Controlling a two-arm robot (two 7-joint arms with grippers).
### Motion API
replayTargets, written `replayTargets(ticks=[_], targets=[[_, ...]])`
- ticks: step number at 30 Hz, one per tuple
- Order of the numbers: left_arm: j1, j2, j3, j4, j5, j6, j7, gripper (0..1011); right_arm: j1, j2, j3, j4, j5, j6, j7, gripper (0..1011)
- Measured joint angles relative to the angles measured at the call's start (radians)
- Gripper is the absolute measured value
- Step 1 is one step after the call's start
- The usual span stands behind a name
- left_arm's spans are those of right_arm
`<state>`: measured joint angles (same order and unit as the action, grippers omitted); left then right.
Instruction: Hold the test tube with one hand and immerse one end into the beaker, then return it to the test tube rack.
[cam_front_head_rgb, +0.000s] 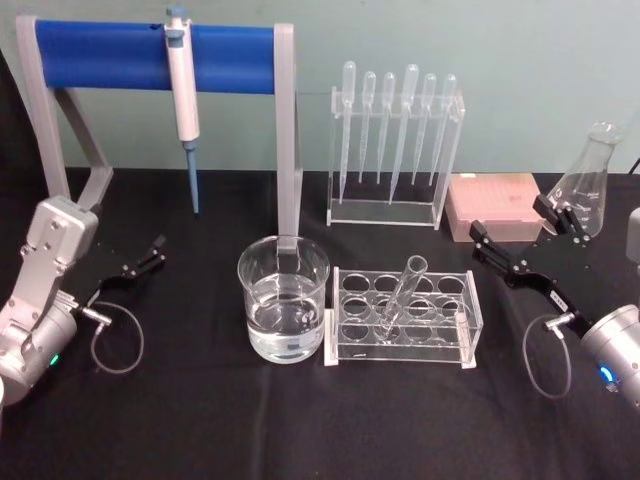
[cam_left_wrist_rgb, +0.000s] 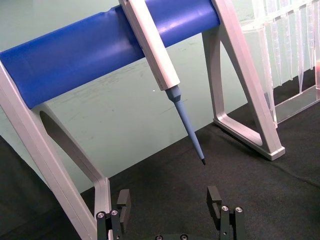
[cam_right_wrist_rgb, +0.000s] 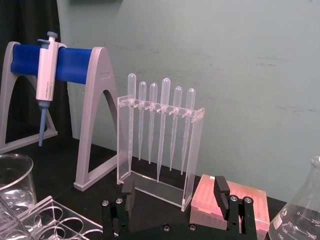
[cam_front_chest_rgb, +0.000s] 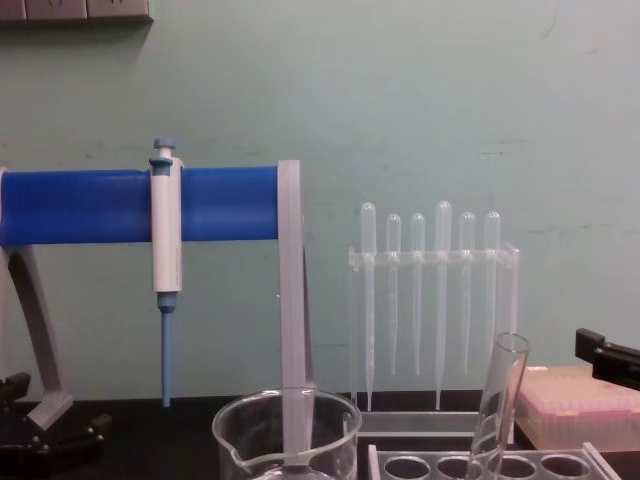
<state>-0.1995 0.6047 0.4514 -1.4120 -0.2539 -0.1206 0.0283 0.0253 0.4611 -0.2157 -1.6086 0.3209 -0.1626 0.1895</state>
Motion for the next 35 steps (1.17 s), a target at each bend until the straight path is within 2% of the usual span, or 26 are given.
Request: replayTargets(ticks=[35], targets=[[0.0, 0.0, 0.0, 0.0, 0.0, 0.0, 0.0, 1000, 0.0, 0.0, -0.002, -0.003, -0.005, 0.004, -0.008, 1003]])
